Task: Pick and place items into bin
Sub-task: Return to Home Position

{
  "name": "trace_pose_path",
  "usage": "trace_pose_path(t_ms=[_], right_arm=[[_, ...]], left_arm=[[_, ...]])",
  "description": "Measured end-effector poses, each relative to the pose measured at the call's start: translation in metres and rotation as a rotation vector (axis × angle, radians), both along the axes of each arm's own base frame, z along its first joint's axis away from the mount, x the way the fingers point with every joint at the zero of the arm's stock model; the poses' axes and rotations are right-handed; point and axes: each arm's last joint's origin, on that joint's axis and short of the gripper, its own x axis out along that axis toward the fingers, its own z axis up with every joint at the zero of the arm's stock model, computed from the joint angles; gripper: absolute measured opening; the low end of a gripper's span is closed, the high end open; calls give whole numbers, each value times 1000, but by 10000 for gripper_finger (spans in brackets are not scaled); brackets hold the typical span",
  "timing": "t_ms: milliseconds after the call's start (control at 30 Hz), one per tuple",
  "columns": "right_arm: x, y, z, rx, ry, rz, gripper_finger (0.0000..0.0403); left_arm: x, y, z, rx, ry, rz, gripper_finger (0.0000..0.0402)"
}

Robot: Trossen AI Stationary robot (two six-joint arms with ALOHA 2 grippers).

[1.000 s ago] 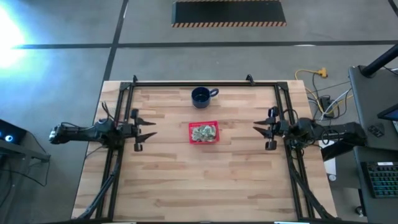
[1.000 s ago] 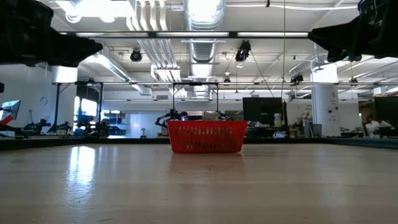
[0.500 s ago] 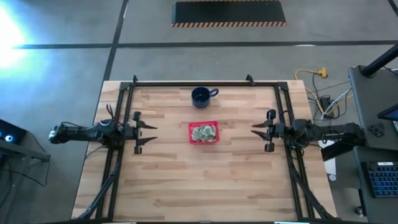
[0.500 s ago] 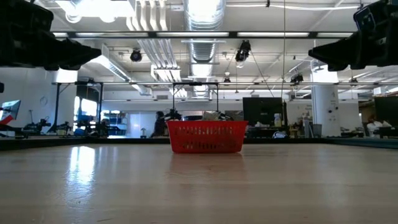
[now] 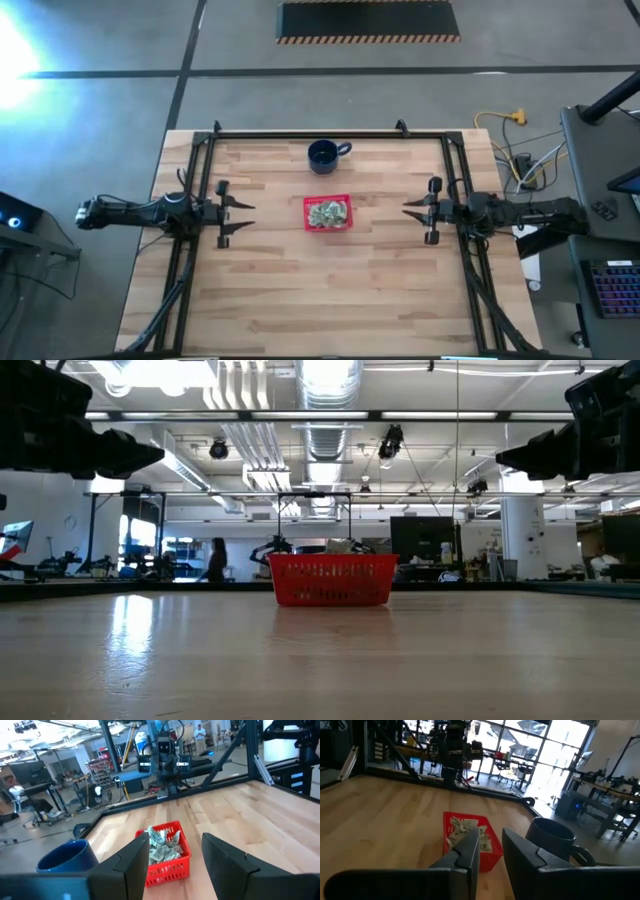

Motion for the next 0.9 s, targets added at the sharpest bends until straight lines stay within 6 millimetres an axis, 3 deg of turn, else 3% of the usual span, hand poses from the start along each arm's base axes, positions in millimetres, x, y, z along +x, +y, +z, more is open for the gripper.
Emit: trace_pose_path(t_ms=[900], right_arm=[[0, 0, -1, 13, 5, 2, 77]], left_arm=[[6, 0, -4, 4, 56, 3, 167]])
